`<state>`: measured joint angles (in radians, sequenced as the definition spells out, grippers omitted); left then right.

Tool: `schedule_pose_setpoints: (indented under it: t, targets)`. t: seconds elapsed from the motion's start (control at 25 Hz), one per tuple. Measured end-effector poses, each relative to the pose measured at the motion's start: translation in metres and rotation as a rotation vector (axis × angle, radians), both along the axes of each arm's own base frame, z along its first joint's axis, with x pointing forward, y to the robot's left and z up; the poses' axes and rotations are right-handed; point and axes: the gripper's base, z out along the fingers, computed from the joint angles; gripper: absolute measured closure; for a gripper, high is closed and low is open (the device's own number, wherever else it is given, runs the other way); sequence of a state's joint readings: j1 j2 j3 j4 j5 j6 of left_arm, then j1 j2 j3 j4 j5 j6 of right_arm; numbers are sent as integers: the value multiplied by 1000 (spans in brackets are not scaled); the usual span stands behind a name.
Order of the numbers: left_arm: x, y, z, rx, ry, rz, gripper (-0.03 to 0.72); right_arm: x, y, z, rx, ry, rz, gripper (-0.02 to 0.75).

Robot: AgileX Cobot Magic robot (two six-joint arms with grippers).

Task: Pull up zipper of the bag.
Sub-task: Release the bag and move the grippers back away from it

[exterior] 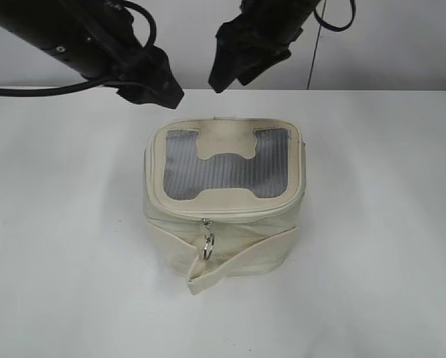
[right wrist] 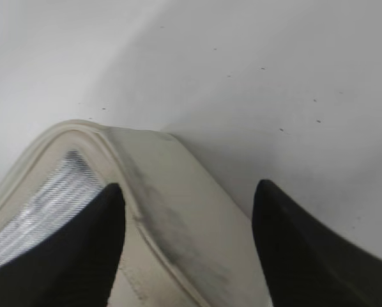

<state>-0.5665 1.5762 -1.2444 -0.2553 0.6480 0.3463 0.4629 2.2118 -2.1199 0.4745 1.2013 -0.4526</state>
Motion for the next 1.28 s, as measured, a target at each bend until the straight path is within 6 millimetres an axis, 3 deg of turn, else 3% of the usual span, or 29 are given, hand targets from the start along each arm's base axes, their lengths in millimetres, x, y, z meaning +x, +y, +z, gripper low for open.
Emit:
schedule_pose_setpoints:
  t: [0.36,0.6,0.8,1.28]
  targets:
    - [50,-36,-1,85,10,-142,242,40,-83,2,20,38,-248,245]
    - [74,-60,-12,107,116,-263,234,41,-97,10,1,24,-297,262]
    - [81,-77,-19,70,197,-386,233,29,-105,24,-55,-8,-309,265]
    - [94,-97,-41,-2,245,-490,233,-25,-122,18,-147,101,-310,265]
